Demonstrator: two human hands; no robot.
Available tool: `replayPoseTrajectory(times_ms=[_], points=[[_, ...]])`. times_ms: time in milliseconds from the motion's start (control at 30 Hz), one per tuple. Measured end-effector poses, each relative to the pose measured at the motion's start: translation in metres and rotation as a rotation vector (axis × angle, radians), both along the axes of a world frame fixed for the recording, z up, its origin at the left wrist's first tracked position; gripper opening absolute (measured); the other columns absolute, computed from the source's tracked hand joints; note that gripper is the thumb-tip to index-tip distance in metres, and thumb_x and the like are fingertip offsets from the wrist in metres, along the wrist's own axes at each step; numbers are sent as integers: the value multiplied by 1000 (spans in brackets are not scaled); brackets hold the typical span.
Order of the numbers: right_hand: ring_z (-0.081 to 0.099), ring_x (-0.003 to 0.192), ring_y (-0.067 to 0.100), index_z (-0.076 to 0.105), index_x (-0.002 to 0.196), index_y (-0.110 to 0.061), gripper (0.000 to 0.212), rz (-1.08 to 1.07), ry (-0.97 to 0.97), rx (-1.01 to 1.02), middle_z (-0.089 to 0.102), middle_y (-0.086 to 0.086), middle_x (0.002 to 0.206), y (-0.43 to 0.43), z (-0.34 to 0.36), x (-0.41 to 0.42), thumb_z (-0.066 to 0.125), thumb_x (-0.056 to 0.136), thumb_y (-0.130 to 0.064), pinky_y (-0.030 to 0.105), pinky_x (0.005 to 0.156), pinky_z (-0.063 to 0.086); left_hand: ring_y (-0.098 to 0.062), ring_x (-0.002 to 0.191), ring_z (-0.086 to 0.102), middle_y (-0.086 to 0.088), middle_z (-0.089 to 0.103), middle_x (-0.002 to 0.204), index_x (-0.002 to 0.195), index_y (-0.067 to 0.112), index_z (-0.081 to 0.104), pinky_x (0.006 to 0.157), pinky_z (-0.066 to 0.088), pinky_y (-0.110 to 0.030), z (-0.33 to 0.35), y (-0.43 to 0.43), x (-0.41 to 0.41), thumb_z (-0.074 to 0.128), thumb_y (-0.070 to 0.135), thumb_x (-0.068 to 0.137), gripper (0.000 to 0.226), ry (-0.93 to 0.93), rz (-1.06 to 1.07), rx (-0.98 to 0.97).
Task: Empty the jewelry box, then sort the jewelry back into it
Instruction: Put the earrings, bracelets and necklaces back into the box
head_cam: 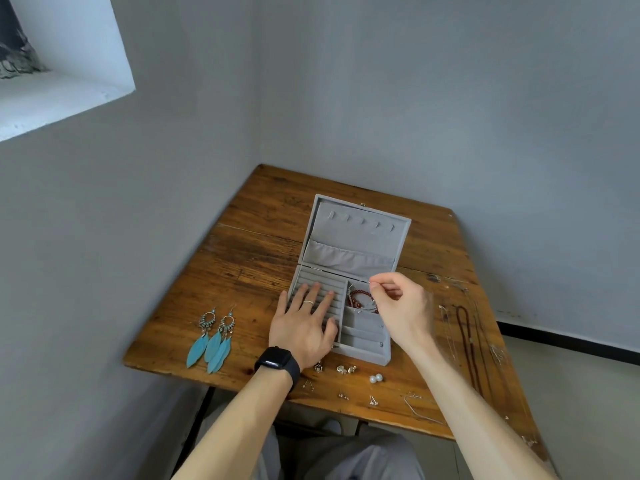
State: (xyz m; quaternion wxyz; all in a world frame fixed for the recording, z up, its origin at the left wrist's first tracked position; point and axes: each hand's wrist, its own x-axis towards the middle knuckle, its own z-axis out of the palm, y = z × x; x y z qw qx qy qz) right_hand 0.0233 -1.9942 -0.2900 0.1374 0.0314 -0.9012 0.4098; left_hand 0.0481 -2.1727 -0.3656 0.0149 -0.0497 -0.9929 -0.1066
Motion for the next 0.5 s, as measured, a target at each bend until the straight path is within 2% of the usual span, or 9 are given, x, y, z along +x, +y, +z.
replayPoseTrajectory(times_ms=[133,200,367,433,500], points=[[62,81,-7,75,95,-30,12,11,-132,113,72,-19,90,14,-23,10,68,92,-21,9,75,48,-19,154,6,3,13,167,159,36,13,124,1,-49,-3,0,0,5,54,94,67,11,2,12],[63,85,-2,76,100,-27,13,20,-177,175,74,-13,96,23,-36,14,67,93,-21,8,76,45,-19,154,7,2,15,167,159,36,14,124,1,-49,-3,1,1,2,55,92,70,19,4,20],[64,90,1,75,106,-24,15,47,-164,169,74,-11,101,25,-40,15,67,94,-20,16,82,49,-19,154,6,3,13,167,159,36,12,124,1,-49,-3,1,0,5,54,94,67,13,11,11],[63,86,-4,75,103,-25,13,58,-127,131,73,-14,96,21,-34,13,67,94,-21,14,81,50,-18,154,5,3,12,167,159,37,11,124,1,-49,-3,2,0,1,55,93,69,8,15,3],[61,84,-11,75,99,-27,12,81,-85,94,71,-20,91,15,-28,11,68,93,-21,5,76,46,-18,154,5,3,12,167,159,37,11,124,1,-49,-2,2,1,3,54,94,67,6,18,0]])
